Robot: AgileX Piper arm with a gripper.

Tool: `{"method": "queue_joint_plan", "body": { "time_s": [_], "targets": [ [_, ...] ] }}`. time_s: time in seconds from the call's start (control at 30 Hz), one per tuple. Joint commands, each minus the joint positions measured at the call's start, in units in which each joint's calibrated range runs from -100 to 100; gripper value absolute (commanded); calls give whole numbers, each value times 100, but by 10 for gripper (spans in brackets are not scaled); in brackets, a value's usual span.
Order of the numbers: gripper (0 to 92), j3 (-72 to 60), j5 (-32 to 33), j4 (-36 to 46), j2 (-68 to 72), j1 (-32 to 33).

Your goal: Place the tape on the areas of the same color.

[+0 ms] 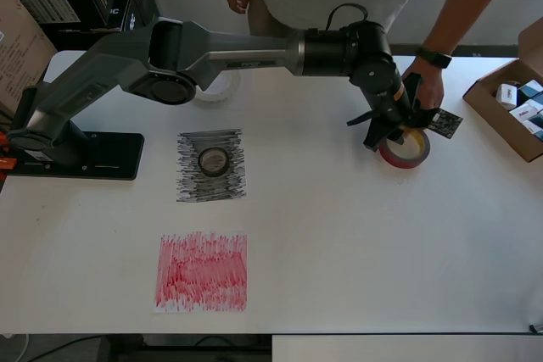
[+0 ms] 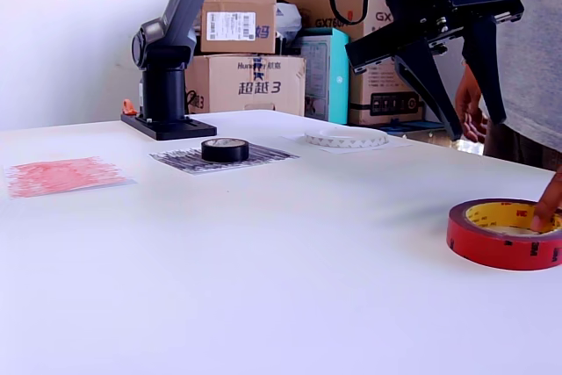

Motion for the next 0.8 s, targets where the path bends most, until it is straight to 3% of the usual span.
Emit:
{"method": "queue_joint_plan", "body": {
  "time_s": [0.0,0.77],
  "targets": [
    [433,24,-18,-41,32,-6],
    [433,-3,252,-245,856,41]
  ]
}}
